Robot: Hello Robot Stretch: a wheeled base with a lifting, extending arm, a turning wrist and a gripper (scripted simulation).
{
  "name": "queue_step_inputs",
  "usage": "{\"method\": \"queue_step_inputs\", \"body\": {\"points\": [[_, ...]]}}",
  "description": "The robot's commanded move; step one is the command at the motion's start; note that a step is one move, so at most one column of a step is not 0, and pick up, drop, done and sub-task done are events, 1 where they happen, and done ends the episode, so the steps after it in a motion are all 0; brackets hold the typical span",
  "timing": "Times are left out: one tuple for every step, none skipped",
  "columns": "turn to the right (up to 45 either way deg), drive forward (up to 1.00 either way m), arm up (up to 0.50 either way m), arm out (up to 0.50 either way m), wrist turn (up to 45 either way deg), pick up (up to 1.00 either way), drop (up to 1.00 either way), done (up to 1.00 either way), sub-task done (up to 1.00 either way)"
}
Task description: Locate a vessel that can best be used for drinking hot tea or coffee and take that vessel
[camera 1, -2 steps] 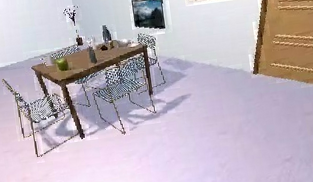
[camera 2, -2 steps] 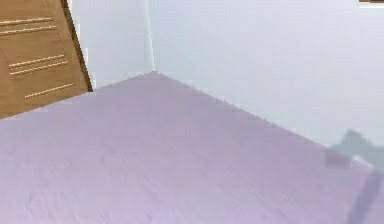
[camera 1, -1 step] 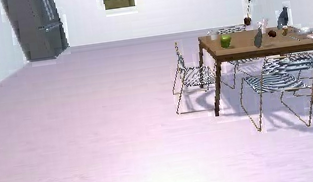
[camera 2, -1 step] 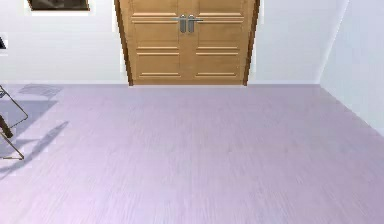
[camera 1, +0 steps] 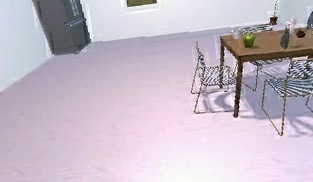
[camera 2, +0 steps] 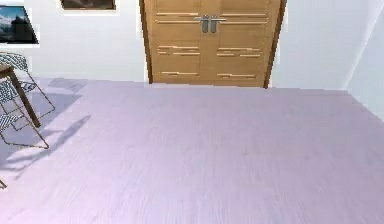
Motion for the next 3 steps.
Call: {"method": "queue_step_inputs", "body": {"points": [[0.0,1.00,0.00,0.00,0.0,0.00,0.00,0.00,0.00],[-6.0,0.00,0.00,0.00,0.0,0.00,0.00,0.00,0.00],[0.0,0.85,0.00,0.00,0.0,0.00,0.00,0.00,0.00]]}}
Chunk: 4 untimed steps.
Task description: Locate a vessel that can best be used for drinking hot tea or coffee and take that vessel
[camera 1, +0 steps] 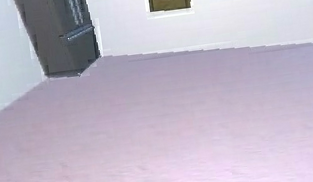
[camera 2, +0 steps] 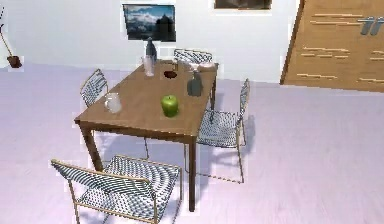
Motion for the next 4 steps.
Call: {"method": "queue_step_inputs", "body": {"points": [[6.0,0.00,0.00,0.00,0.0,0.00,0.00,0.00,0.00],[0.0,0.35,0.00,0.00,0.0,0.00,0.00,0.00,0.00],[-9.0,0.00,0.00,0.00,0.0,0.00,0.00,0.00,0.00],[45.0,0.00,0.00,0.00,0.0,0.00,0.00,0.00,0.00]]}}
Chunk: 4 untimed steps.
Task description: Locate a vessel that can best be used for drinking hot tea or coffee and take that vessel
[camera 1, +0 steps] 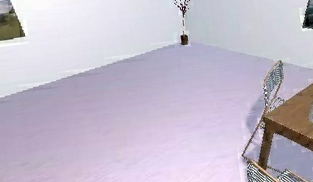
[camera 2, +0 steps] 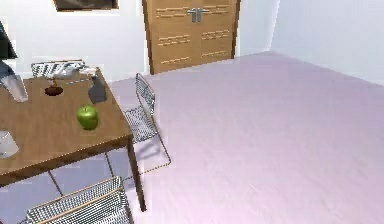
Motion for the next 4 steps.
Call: {"method": "queue_step_inputs", "body": {"points": [[0.0,0.55,0.00,0.00,0.0,0.00,0.00,0.00,0.00],[18.0,0.00,0.00,0.00,0.0,0.00,0.00,0.00,0.00],[0.0,0.40,0.00,0.00,0.0,0.00,0.00,0.00,0.00],[-9.0,0.00,0.00,0.00,0.0,0.00,0.00,0.00,0.00]]}}
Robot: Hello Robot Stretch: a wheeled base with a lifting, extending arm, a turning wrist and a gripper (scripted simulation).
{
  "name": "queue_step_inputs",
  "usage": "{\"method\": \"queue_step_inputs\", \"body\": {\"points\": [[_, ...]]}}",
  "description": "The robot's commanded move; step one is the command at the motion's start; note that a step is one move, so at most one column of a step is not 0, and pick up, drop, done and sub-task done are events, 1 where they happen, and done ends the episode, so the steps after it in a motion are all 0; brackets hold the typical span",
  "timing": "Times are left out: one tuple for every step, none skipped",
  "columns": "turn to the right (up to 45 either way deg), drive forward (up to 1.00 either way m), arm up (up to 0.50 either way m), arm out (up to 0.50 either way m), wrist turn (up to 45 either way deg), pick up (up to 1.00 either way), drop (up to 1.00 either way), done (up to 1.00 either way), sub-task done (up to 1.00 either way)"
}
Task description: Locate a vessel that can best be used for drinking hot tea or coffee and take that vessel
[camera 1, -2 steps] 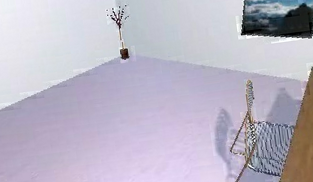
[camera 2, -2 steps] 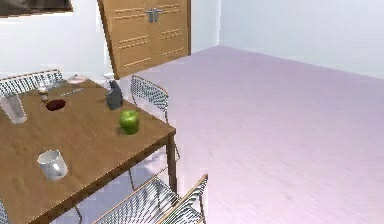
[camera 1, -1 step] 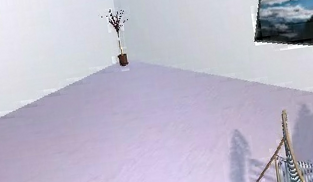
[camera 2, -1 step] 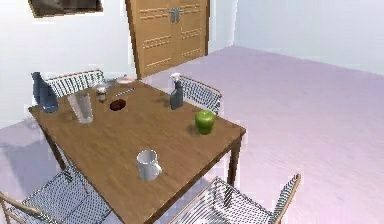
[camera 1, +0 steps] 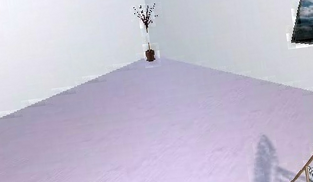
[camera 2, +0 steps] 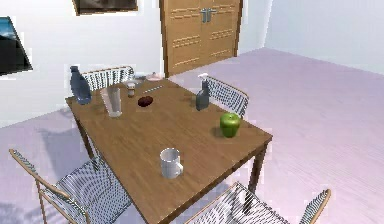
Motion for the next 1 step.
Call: {"method": "queue_step_inputs", "body": {"points": [[0.0,0.00,0.50,0.00,0.0,0.00,0.00,0.00,0.00]]}}
